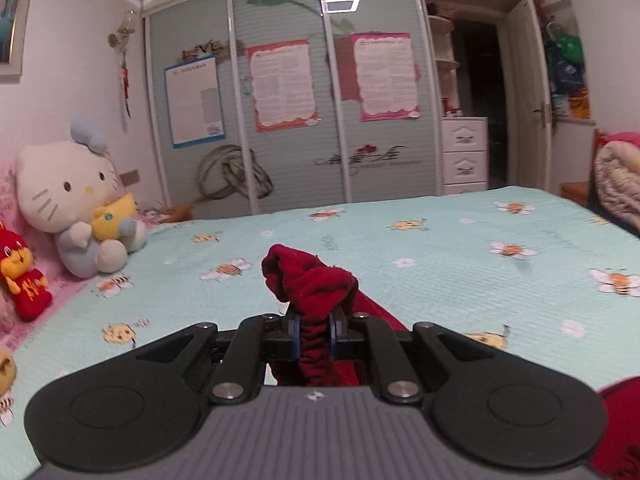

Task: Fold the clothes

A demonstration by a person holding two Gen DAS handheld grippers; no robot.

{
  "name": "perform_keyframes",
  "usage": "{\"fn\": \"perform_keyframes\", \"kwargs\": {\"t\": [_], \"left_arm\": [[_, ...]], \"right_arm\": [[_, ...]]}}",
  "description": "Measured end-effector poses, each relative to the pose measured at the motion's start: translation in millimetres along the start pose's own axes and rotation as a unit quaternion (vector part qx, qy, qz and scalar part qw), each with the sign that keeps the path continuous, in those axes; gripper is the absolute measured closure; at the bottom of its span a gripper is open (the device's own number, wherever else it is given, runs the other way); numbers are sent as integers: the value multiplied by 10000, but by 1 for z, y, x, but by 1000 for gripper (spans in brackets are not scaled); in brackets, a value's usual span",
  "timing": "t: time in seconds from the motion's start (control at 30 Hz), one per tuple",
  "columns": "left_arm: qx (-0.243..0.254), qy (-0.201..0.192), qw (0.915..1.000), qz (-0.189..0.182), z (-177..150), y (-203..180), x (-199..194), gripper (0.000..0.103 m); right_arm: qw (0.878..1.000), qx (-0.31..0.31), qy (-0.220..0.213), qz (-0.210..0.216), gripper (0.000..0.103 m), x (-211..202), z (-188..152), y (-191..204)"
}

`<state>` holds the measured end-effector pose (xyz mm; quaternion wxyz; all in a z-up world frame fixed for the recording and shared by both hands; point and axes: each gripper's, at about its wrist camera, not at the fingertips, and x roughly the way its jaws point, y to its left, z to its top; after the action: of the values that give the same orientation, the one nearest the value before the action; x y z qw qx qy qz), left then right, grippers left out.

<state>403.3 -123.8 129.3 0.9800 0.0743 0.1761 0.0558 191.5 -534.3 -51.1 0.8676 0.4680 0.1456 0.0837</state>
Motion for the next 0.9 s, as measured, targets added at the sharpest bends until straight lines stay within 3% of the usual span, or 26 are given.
{"fn": "perform_keyframes", "kwargs": {"t": [0.1,0.23,0.27,0.33,0.4,0.53,0.63,0.73,0.8,0.9], "left_arm": [[161,55,9994,297,8,3,24,91],[312,155,9983,460,16,12,54,91],[382,173,9978,509,16,14,62,91],[616,217,9958,642,15,14,79,90],[973,271,9915,823,12,10,98,89],[818,124,9929,858,22,7,106,89],[1053,148,9885,1077,33,2,104,89],[1420,522,9826,1081,22,5,126,86],[1433,1168,9792,841,-1,16,159,82],[1102,1971,9709,799,-49,44,193,61]], "right_arm": [[9960,675,-309,-494,62,71,35,-35],[9918,620,108,-1112,62,146,43,-76],[9913,617,290,-1125,67,158,39,-89],[9947,364,79,-960,100,159,24,-110],[9959,411,48,-807,95,157,24,-115],[9953,206,102,-936,96,162,26,-111],[9948,179,117,-994,98,163,24,-110],[9945,140,125,-1029,99,164,26,-110],[9944,127,124,-1037,99,163,26,-111],[9943,102,123,-1051,99,163,27,-111]]}}
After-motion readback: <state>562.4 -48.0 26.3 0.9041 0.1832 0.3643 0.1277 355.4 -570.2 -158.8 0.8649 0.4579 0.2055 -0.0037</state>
